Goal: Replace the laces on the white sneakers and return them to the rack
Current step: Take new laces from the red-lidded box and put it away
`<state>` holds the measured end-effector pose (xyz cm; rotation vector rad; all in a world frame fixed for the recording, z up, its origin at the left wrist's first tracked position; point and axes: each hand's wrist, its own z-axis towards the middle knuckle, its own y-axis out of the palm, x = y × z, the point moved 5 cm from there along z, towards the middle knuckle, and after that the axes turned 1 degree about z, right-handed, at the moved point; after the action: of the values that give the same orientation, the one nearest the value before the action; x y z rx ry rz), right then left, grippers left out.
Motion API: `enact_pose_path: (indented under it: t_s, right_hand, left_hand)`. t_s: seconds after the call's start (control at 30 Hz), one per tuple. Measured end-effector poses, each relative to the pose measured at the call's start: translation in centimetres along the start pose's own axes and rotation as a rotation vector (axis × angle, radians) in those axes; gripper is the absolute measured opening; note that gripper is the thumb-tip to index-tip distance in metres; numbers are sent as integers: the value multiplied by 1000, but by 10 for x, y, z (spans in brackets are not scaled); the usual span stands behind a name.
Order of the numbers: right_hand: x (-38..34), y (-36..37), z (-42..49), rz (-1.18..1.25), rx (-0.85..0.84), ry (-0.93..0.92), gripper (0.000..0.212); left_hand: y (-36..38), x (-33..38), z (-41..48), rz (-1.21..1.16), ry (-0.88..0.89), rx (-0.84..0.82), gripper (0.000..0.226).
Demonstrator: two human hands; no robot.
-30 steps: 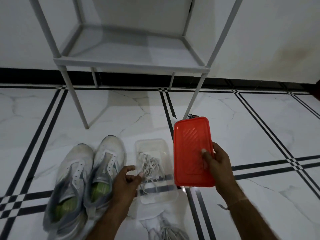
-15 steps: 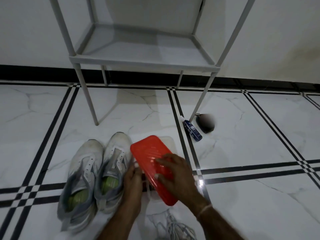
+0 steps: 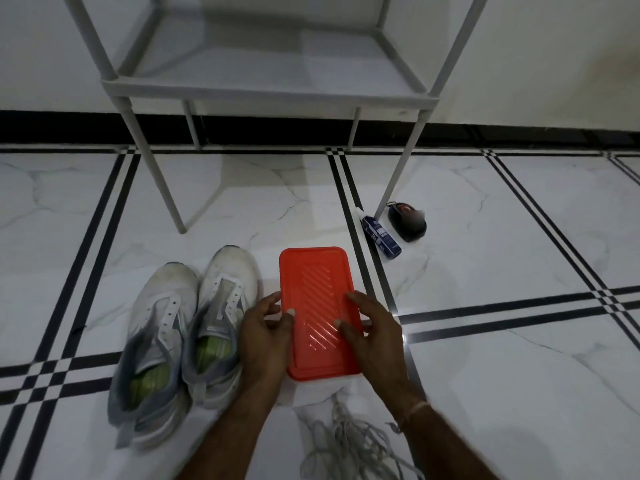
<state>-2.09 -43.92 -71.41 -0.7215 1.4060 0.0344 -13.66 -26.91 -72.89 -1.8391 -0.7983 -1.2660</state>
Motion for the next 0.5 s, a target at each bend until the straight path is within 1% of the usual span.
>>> enact_pose_path:
  t_s: [0.17,0.27,0.4,0.47,0.5]
  right_hand:
    - [13,0,-11,33,56,72,41]
    - [14,-1,-10,-28,87,66,41]
    - [13,3,-8,-12,63,53,40]
    - [11,5,-8,-25,50,36,41]
    - [11,6,-8,-36,46,28,41]
  left_hand:
    - [-4,-2,-7,89,56,46,28]
    - [-5,-2,-9,99,62,62,24]
    - [-5,-1,-10,92,84,70,18]
    - [-4,-3,-9,138,115,63,19]
    - [-2,-3,-9,183,148,46,24]
